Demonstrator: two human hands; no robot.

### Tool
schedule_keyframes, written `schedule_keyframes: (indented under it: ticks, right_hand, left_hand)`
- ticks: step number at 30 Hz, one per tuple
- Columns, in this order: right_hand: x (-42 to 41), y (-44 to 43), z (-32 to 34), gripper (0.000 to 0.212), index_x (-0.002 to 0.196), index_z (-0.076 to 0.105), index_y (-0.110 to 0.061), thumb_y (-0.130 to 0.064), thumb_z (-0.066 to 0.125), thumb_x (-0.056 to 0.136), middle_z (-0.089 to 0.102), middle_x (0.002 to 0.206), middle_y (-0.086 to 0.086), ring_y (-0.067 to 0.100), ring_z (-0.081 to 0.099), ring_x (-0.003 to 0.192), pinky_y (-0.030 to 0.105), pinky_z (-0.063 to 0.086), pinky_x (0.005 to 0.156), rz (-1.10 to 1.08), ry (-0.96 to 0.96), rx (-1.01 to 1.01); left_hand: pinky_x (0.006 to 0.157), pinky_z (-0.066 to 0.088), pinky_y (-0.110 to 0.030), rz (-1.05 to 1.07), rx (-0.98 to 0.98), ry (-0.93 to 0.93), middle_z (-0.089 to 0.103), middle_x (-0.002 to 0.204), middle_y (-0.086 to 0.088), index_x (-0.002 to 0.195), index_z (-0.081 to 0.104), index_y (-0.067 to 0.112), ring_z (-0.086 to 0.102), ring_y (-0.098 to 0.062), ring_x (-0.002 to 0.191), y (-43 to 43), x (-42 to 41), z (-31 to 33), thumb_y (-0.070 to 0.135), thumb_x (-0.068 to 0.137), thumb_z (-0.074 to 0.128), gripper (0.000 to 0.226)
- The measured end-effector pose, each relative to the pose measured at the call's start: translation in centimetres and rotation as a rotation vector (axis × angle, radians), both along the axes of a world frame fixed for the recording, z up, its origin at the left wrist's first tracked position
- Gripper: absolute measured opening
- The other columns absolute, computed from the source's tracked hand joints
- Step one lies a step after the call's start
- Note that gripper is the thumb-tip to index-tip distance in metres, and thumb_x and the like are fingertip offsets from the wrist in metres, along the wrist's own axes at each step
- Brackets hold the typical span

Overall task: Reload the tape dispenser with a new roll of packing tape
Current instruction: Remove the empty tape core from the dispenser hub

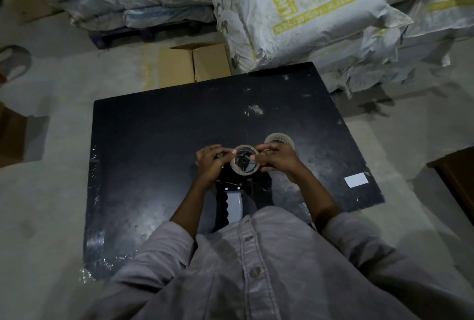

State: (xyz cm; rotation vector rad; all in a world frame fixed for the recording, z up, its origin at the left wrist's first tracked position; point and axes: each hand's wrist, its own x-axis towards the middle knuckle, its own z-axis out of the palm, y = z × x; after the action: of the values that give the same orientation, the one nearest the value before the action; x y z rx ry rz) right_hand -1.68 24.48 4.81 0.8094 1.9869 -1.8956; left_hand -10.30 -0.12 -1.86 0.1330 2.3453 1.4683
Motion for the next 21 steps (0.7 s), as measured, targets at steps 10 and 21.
schedule_keyframes:
  ticks: [10,21]
  right_hand:
    - [4.7,3.1,0.3,0.025,0.105,0.089,-0.012,-0.021,0.099,0.084,0.087,0.092,0.002,0.020,0.085,0.085,0.039,0.072,0.077,0.144,-0.014,0.269]
    - [8.8,2.1,-4.0,0.021,0.115,0.085,-0.010,-0.016,0.089,0.096,0.085,0.104,0.008,0.027,0.083,0.101,0.048,0.071,0.087,0.092,-0.170,0.283]
  left_hand:
    - [0.126,0.020,-0.049,-0.206,-0.276,0.493,0.038,0.172,-0.008,0.100,0.087,0.045,0.021,-0.038,0.159,0.9,7.6,2.2,0.071,0.083,0.078,0.033]
    - [0.131,0.019,-0.062,-0.476,-0.643,0.661,0.039,0.171,-0.015,0.099,0.088,0.040,0.027,-0.042,0.160,1.4,11.2,1.4,0.065,0.092,0.068,0.032]
